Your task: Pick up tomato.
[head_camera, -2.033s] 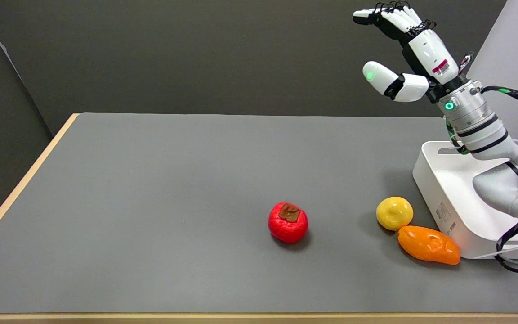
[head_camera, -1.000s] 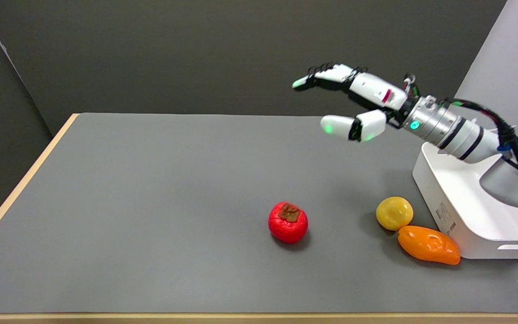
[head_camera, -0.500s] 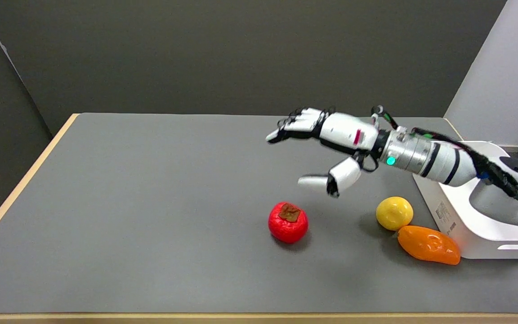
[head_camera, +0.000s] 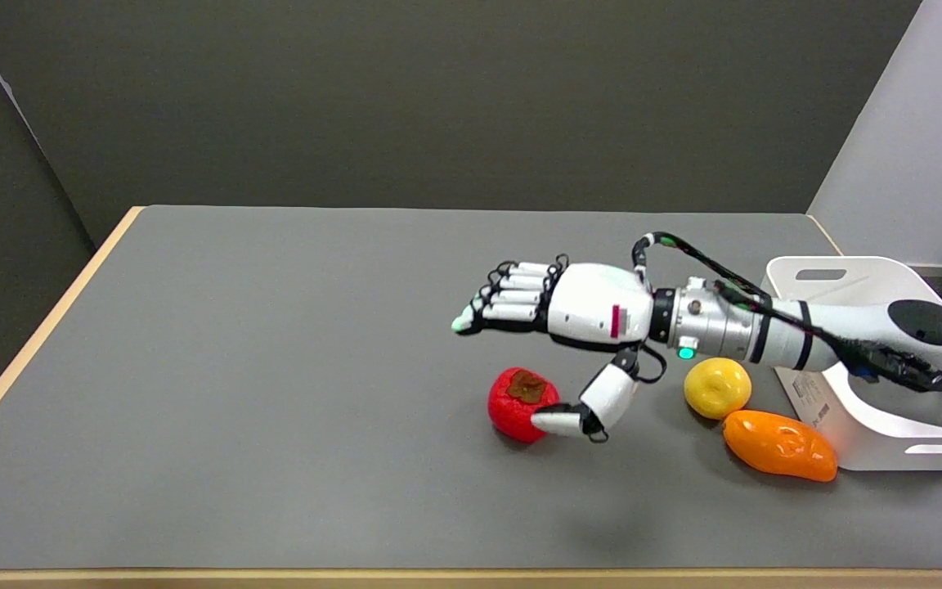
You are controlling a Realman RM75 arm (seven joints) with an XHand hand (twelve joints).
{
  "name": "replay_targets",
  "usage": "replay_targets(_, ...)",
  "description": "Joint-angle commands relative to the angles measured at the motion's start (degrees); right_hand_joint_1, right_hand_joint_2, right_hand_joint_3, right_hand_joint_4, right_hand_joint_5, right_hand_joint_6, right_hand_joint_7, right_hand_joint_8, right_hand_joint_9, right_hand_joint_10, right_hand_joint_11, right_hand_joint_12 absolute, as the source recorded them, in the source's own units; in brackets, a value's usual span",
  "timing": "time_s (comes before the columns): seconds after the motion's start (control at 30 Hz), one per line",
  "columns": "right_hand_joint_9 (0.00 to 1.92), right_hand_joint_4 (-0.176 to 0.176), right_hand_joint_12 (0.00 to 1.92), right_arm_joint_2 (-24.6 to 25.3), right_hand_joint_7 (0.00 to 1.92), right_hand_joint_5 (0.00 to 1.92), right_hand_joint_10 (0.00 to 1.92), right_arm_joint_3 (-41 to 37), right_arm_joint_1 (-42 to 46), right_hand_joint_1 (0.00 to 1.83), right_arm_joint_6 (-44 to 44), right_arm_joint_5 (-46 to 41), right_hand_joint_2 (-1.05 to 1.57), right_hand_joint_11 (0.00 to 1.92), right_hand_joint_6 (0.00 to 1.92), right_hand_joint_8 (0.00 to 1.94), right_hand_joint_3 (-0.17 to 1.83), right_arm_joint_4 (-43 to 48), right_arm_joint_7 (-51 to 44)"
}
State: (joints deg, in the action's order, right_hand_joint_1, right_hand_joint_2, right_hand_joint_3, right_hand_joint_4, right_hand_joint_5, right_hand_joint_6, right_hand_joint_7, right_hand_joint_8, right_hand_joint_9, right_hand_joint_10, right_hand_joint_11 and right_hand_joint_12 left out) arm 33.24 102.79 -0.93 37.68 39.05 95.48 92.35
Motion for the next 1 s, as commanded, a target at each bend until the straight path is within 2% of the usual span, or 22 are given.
replay_targets(0.03, 0.04, 0.019, 1.02, 1.0, 0.16, 0.08, 0.62, 2.4, 1.6, 0.39, -4.0, 14.1, 0.52, 0.0, 0.41, 0.37, 0.94, 7.2, 0.2)
replay_targets(0.33, 0.04, 0.015, 1.02, 3.8, 0.15, 0.08, 0.62, 3.2, 1.4, 0.46, -7.5, 18.7, 0.53, 0.0, 0.41, 0.36, 0.95, 6.7, 0.7)
replay_targets(0.43, 0.06, 0.015, 1.04, 4.3, 0.19, 0.11, 0.58, 3.2, 1.4, 0.5, -8.5, 19.3, 0.55, 0.0, 0.35, 0.3, 0.89, 6.7, 0.8)
replay_targets(0.5, 0.04, 0.018, 1.02, 4.3, 0.16, 0.09, 0.62, 3.6, 1.4, 0.45, -9.1, 19.3, 0.53, 0.0, 0.41, 0.36, 0.95, 6.3, 0.8)
replay_targets(0.73, 0.07, 0.028, 1.06, 6.4, 0.18, 0.11, 0.62, 4.1, 1.2, 0.44, -9.6, 19.3, 0.54, 0.0, 0.41, 0.35, 0.95, 2.9, 0.5)
replay_targets(1.0, 0.07, 0.032, 1.06, 6.6, 0.19, 0.12, 0.62, 4.8, 1.2, 0.44, -10.2, 19.4, 0.54, 0.0, 0.42, 0.36, 0.95, 0.9, 0.3)
